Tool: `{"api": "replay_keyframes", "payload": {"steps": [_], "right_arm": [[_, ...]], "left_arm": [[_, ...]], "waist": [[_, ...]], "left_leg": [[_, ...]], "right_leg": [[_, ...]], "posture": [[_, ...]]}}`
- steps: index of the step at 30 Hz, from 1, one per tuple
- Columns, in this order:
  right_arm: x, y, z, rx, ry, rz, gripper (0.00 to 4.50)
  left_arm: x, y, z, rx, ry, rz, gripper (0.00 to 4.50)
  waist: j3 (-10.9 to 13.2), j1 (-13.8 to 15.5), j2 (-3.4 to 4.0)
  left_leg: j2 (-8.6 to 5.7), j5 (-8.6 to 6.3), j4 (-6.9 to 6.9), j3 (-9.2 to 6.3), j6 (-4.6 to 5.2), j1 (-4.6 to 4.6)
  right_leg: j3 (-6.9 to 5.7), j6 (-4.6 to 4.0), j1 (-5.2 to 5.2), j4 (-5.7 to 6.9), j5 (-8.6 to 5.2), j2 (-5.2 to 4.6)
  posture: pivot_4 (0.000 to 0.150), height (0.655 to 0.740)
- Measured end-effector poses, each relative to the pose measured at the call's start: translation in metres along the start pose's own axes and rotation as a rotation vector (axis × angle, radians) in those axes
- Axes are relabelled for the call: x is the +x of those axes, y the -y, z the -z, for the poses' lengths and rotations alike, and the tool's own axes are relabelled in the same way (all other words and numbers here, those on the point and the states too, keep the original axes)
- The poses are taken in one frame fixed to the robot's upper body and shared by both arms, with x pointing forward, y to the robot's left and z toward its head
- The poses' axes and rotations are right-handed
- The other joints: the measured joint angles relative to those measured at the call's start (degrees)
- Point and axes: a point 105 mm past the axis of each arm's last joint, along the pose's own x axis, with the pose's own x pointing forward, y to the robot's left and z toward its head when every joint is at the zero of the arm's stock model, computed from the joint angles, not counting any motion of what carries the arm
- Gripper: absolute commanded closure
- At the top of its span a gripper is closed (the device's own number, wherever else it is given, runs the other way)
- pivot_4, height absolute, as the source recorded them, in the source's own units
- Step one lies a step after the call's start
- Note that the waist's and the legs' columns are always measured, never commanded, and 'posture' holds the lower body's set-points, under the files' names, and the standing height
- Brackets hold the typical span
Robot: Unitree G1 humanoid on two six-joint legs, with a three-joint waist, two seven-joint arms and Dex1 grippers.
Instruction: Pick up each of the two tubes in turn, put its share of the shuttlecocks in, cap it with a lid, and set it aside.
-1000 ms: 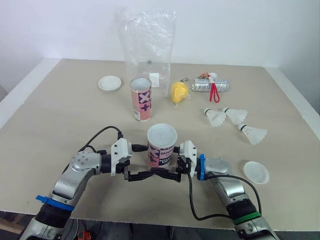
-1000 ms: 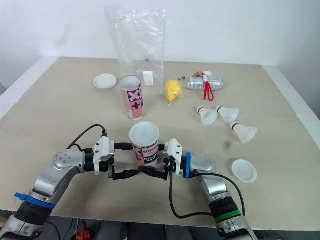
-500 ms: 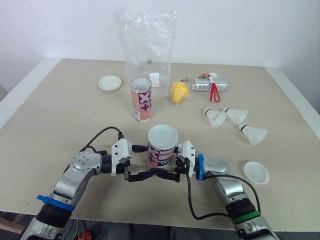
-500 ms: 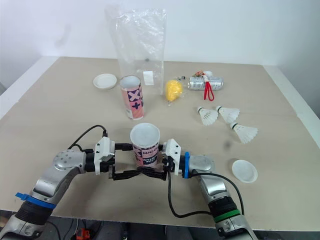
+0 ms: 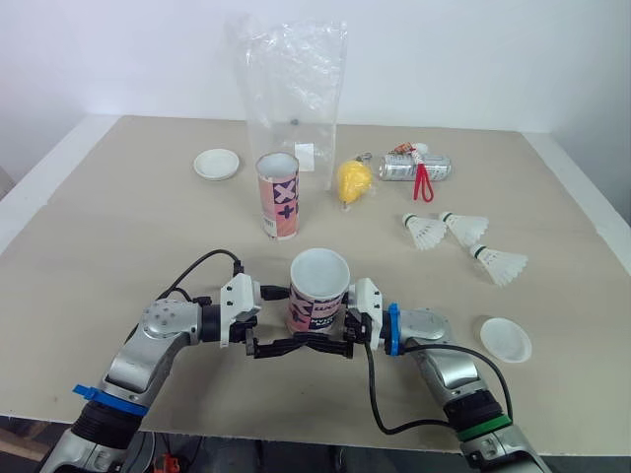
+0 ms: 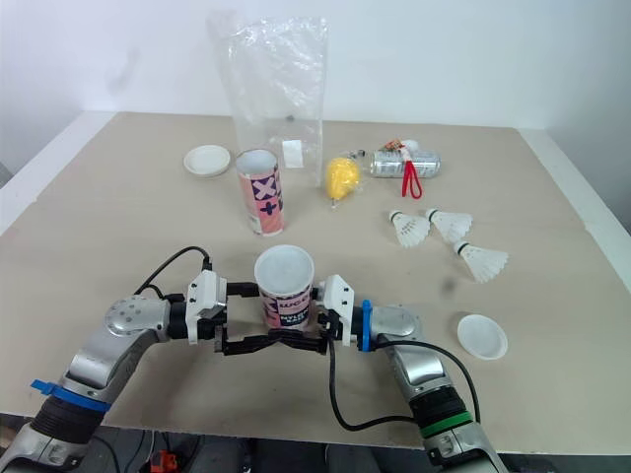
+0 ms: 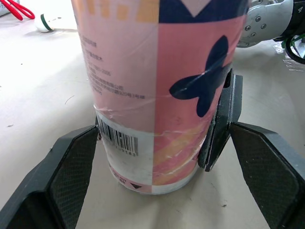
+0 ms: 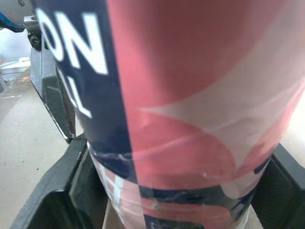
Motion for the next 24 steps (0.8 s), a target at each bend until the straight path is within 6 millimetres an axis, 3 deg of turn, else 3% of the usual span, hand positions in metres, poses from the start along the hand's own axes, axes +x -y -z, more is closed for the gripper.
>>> {"api": "replay_keyframes", "payload": {"steps": [9, 13, 24], "right_arm": [[0.0001, 0.0001, 0.0, -0.001, -0.001, 0.001, 0.56], [0.0004, -0.0007, -0.0001, 0.001, 0.001, -0.003, 1.41], [-0.0036, -0.0012, -0.0011, 0.014, 0.0, 0.033, 1.41]], "left_arm": [[0.0, -0.0001, -0.0001, 0.001, 0.0, 0.0, 0.0], [0.0, -0.0013, -0.001, 0.005, 0.0, -0.004, 0.0], [0.0006, -0.0024, -0.0026, 0.009, 0.001, -0.004, 0.0]], "waist": [[0.0, 0.0, 0.0], [0.0, 0.0, 0.0], [0.0, 0.0, 0.0]], "left_leg": [[0.0, 0.0, 0.0, 0.0, 0.0, 0.0], [0.0, 0.0, 0.0, 0.0, 0.0, 0.0], [-0.01, 0.0, 0.0, -0.01, 0.0, -0.03]], "right_leg": [[0.0, 0.0, 0.0, 0.0, 0.0, 0.0], [0.0, 0.0, 0.0, 0.0, 0.0, 0.0], [0.0, 0.0, -0.01, 0.0, -0.01, 0.0]], "posture": [[0.15, 0.74], [0.15, 0.74], [0.15, 0.74]]}}
